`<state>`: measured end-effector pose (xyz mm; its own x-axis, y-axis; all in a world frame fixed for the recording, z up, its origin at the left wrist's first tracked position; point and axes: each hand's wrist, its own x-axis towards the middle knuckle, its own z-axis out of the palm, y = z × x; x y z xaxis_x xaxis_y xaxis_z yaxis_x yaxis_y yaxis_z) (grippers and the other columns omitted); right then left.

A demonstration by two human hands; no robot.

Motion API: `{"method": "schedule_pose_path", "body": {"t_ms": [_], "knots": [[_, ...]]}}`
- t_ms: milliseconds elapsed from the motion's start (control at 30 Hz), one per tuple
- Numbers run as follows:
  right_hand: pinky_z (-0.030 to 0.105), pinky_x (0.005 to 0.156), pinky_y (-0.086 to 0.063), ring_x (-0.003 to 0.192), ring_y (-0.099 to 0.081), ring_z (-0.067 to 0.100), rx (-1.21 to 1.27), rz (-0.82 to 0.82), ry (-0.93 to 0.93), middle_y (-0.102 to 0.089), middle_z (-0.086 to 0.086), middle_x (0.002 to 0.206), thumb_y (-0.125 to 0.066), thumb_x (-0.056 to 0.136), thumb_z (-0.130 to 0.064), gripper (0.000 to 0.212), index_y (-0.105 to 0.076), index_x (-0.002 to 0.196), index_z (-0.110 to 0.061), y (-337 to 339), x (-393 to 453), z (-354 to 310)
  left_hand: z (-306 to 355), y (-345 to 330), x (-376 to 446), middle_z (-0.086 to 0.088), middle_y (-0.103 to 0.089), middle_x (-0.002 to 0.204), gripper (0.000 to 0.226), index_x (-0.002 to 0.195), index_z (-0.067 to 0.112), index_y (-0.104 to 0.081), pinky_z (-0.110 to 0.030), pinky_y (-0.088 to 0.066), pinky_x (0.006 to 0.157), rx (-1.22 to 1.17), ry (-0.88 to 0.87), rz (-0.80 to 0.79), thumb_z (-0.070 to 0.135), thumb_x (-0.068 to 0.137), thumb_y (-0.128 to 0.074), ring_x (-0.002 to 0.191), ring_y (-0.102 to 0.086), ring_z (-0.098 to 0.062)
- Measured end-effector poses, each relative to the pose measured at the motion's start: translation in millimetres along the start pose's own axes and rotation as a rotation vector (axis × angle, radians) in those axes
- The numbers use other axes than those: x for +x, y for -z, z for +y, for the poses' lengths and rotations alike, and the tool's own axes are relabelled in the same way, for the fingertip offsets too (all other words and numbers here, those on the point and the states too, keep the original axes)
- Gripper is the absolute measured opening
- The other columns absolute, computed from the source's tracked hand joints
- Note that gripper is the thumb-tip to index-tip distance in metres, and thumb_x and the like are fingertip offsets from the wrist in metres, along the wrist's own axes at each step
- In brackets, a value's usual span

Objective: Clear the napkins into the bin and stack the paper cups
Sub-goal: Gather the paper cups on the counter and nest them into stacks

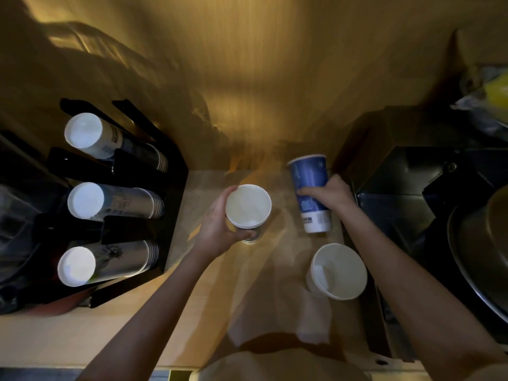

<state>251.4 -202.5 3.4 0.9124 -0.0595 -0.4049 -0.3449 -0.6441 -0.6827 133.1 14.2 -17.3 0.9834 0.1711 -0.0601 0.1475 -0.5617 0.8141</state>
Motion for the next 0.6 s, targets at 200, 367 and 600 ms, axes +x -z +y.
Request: {"method": "schedule_pose_path", "body": {"t_ms": [200, 367, 600], "knots": [[0.031, 0.082, -0.048, 0.092, -0.058, 0.015, 0.197, 0.003, 0.351, -0.058, 0.000, 0.107, -0.082, 0.063, -0.033, 0.070, -0.046, 0.119, -0.011, 11, -46, -75, -2, -4, 0, -0.004, -0.044, 0.139, 0.102, 0.135, 0.023, -0.033, -0.045, -0.042, 0.104, -0.045, 0.063, 0.024, 0.022, 0.049, -0.089, 0.125, -0.041, -0.017], [0.015, 0.065, -0.044, 0.074, -0.053, -0.004, 0.281, 0.001, 0.477, -0.053, -0.014, 0.091, -0.082, 0.063, -0.037, 0.073, -0.044, 0.120, -0.015, -3, -80, -101, 1, -2, 0, 0.003, -0.047, 0.130, 0.102, 0.133, 0.023, -0.036, -0.034, -0.042, 0.098, -0.065, 0.056, -0.006, 0.034, 0.044, -0.084, 0.121, -0.045, -0.016], [0.032, 0.094, -0.049, 0.110, -0.054, 0.011, 0.298, -0.148, 0.545, -0.050, -0.008, 0.117, -0.083, 0.063, -0.027, 0.080, -0.037, 0.126, -0.015, -44, -91, -67, -3, -4, -1, -0.004, -0.059, 0.120, 0.095, 0.121, 0.030, -0.042, -0.042, -0.049, 0.094, -0.097, 0.092, 0.017, 0.044, 0.036, -0.082, 0.111, -0.056, -0.020]]}}
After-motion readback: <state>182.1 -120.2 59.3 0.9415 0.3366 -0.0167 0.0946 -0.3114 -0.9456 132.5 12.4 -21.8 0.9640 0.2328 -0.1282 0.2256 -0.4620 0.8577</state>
